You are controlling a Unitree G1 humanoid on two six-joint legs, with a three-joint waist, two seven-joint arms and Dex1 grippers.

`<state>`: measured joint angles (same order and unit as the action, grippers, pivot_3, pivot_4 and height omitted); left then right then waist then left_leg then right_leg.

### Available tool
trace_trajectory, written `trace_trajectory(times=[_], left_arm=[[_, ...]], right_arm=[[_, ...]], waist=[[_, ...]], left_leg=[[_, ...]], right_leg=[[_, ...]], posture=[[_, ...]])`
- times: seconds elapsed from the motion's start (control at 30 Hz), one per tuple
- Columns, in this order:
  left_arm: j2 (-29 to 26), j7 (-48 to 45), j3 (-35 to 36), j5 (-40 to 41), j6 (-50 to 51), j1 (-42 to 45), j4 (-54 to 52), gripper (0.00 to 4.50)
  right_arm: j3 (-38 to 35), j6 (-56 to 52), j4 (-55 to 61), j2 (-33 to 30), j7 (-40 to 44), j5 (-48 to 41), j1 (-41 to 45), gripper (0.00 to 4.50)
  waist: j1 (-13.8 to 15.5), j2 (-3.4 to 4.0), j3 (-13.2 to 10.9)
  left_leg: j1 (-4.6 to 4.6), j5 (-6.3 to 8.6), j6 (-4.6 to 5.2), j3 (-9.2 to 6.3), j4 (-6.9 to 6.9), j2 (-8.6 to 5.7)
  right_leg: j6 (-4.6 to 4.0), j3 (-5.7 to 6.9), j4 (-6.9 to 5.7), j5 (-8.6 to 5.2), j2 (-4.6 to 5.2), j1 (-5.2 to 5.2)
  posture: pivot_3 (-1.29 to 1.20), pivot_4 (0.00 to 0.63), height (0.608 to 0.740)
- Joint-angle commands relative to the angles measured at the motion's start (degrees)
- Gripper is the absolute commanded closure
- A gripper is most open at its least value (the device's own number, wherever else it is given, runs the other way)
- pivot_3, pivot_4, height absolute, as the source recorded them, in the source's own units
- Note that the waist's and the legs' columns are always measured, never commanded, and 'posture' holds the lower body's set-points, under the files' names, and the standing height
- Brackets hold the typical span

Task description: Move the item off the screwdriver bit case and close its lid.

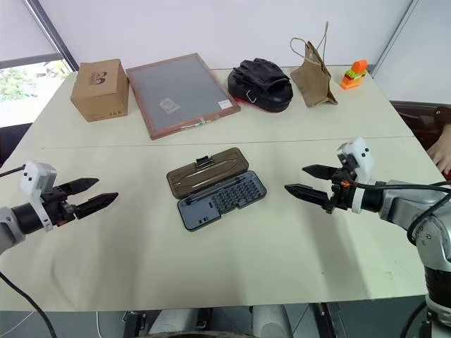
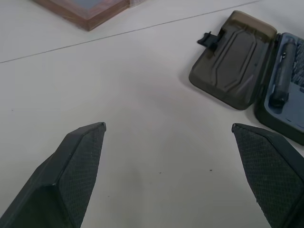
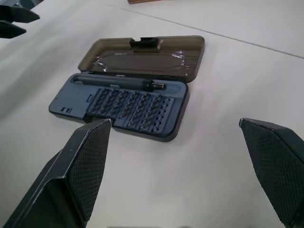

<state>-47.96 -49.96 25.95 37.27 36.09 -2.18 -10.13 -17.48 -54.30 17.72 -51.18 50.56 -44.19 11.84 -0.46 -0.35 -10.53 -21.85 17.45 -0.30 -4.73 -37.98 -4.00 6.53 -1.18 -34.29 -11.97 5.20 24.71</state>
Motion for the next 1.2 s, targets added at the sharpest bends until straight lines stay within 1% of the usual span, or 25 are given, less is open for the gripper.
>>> trace_trajectory(times=[0.03,0.27,0.37,0.47,0.6,0.67,0.73,0.87,1.0,1.07,1.2], left_arm=[[-0.29,0.05,0.50,-0.38,-0.72,0.10,-1.44,0.05],[-0.74,-0.77,-0.56,-1.38,-1.39,0.93,-0.66,0.05],[-0.95,-2.27,-1.65,-2.14,-3.03,2.88,0.99,0.05],[-1.57,-4.73,-4.35,-2.75,-3.89,6.91,3.72,0.05],[-2.03,-9.76,-10.86,-5.77,-6.59,16.79,11.52,0.05],[-0.47,-13.41,-18.03,-11.39,-11.93,25.27,19.48,0.05],[2.16,-16.24,-23.66,-15.95,-16.72,33.09,27.53,0.05],[9.65,-20.22,-30.12,-22.46,-25.56,46.51,45.94,0.05],[15.10,-21.64,-32.57,-27.16,-32.97,54.53,60.75,0.05],[17.85,-20.71,-33.21,-29.31,-35.31,57.68,67.79,0.05],[20.45,-18.82,-35.48,-34.74,-39.47,59.66,76.87,0.05]], right_arm=[[-0.51,-1.14,1.53,-0.92,0.29,-1.72,0.47,0.00],[-0.71,-0.61,1.31,-0.17,-0.86,-1.72,1.28,0.00],[-0.49,-0.72,1.42,0.02,-1.22,-1.85,1.51,0.00],[0.13,-0.52,1.70,0.32,-1.65,-1.61,1.77,0.00],[0.10,-1.14,3.50,0.92,-2.63,-2.94,2.37,0.00],[0.19,-1.71,5.53,1.68,-3.25,-4.67,3.13,0.00],[0.43,-2.18,7.55,2.62,-4.07,-6.35,3.82,0.00],[1.89,-2.47,11.45,5.49,-7.91,-7.58,4.63,0.00],[2.04,-2.74,14.41,7.64,-11.58,-9.00,3.84,0.00],[1.53,-2.51,15.96,8.66,-13.65,-9.50,2.47,0.00],[0.72,-2.22,18.57,9.39,-16.72,-10.22,-0.37,0.00]], waist=[[0.00,0.00,0.00],[-0.01,0.00,0.00],[0.04,0.01,0.00],[0.15,0.00,0.01],[0.65,0.01,0.01],[0.94,0.00,0.01],[1.29,0.00,0.03],[1.28,-0.06,0.04],[0.89,-0.09,0.06],[1.00,-0.10,0.06],[1.06,-0.12,0.07]], left_leg=[[0.00,0.00,0.00,0.00,0.00,0.00],[0.00,0.00,0.00,0.00,0.00,-0.01],[0.00,0.00,0.00,0.00,0.00,-0.02],[0.00,-0.01,0.00,0.00,-0.01,-0.04],[0.01,-0.01,0.00,0.01,-0.02,-0.08],[0.02,-0.02,0.00,0.01,-0.03,-0.10],[0.02,-0.03,-0.01,0.03,-0.05,-0.13],[-0.08,-0.11,-0.14,-0.02,-0.17,-0.17],[-0.48,-0.19,-0.23,0.05,-0.31,-0.20],[-0.61,-0.19,-0.23,0.09,-0.30,-0.20],[-0.64,-0.19,-0.22,0.12,-0.28,-0.19]], right_leg=[[0.00,0.00,0.00,0.00,0.00,0.00],[0.00,0.00,0.00,0.00,0.01,0.00],[0.01,0.00,-0.01,0.00,0.01,0.00],[0.00,0.01,-0.01,0.01,0.02,0.00],[0.01,0.05,-0.03,0.02,-0.06,-0.01],[0.02,0.05,-0.06,0.03,-0.10,0.01],[0.02,0.07,-0.08,0.04,-0.12,0.00],[0.13,0.14,-0.09,0.13,-0.10,-0.01],[0.18,0.08,-0.08,0.16,-0.10,0.35],[0.18,0.03,-0.14,0.16,-0.11,0.55],[0.18,0.01,-0.16,0.15,-0.13,0.59]], posture=[[0.00,0.150,0.740],[0.00,0.150,0.740],[0.00,0.150,0.740],[0.00,0.150,0.740],[0.00,0.150,0.740],[0.00,0.150,0.740],[0.00,0.150,0.740],[0.00,0.150,0.740],[0.00,0.150,0.740],[0.00,0.150,0.740],[0.00,0.150,0.740]])
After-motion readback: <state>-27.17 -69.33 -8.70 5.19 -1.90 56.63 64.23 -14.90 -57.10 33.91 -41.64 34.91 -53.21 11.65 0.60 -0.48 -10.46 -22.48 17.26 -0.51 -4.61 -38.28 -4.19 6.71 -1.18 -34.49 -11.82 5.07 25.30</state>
